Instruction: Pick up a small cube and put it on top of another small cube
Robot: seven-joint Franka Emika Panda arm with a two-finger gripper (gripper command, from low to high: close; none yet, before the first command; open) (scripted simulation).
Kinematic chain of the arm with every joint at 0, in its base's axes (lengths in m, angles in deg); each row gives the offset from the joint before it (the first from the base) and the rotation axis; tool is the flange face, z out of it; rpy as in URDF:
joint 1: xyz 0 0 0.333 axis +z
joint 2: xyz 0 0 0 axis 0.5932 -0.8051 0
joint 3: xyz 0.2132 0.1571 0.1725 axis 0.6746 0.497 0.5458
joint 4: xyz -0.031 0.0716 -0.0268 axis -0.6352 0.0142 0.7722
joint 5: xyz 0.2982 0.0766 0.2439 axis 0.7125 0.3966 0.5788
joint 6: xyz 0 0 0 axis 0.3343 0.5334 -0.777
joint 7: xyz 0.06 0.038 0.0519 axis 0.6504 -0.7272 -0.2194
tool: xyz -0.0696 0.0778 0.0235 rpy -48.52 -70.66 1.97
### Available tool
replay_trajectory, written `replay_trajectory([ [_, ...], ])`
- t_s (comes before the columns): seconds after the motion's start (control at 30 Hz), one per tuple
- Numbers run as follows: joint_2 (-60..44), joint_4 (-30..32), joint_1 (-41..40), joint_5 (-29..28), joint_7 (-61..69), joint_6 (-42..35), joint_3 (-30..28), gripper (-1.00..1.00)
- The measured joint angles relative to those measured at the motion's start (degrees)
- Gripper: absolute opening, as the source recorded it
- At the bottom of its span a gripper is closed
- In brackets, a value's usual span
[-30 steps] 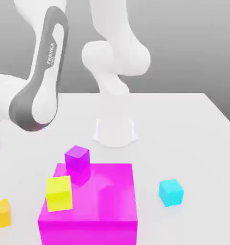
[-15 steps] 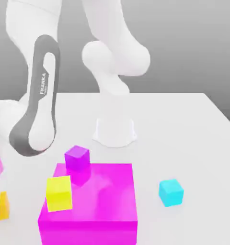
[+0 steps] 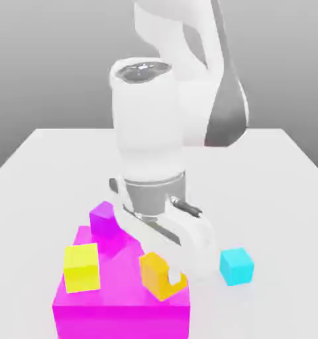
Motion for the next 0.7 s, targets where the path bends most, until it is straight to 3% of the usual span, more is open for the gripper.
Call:
replay_trajectory([
  [0.1,4.21,5.51,4.78,-1.09,-10.40,-0.11,2.85,-1.00],
  [0.23,6.98,12.17,4.92,-4.26,-22.58,-0.14,6.50,-1.00],
  [0.57,-5.51,12.78,4.08,-16.60,-32.85,11.40,4.56,-1.00],
  [0.6,-6.37,12.78,4.37,-17.48,-33.48,12.18,4.13,1.00],
  [0.7,-6.37,12.78,4.37,-17.48,-33.48,12.18,4.13,1.00],
])
